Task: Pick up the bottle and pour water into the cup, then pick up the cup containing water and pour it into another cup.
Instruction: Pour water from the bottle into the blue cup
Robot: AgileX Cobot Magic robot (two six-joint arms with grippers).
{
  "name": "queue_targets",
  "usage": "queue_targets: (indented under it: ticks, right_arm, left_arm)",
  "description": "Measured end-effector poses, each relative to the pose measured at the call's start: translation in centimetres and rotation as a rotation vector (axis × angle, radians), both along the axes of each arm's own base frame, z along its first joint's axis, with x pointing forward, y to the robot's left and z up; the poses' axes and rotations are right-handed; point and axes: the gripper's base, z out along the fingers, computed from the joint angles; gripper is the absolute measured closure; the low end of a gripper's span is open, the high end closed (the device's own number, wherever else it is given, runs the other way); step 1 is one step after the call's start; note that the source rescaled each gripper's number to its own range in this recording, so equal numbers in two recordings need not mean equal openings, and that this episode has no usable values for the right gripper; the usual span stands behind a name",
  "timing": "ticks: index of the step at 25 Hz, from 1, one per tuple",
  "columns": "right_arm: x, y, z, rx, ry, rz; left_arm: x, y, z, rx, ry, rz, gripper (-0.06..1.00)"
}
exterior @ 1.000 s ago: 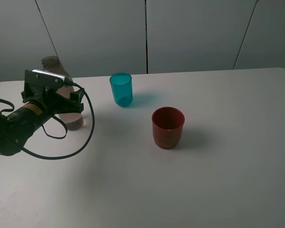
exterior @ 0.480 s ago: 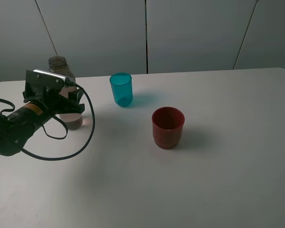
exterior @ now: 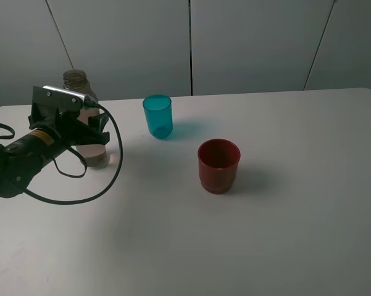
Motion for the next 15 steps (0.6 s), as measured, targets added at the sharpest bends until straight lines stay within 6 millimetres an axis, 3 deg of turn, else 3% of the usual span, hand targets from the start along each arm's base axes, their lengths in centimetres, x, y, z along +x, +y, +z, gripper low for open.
queue_targets:
  ticks: [7,15]
  right_arm:
    - [0.0,0.0,0.0,0.000,0.000,0.000]
    - [0.0,0.0,0.0,0.000,0.000,0.000]
  left_arm:
    - [2.6,-0.8,4.9,0.164,0.103,-0.054,0.94]
    - [5.2,-1.8,7.2,0.302,0.236,-0.145,0.94]
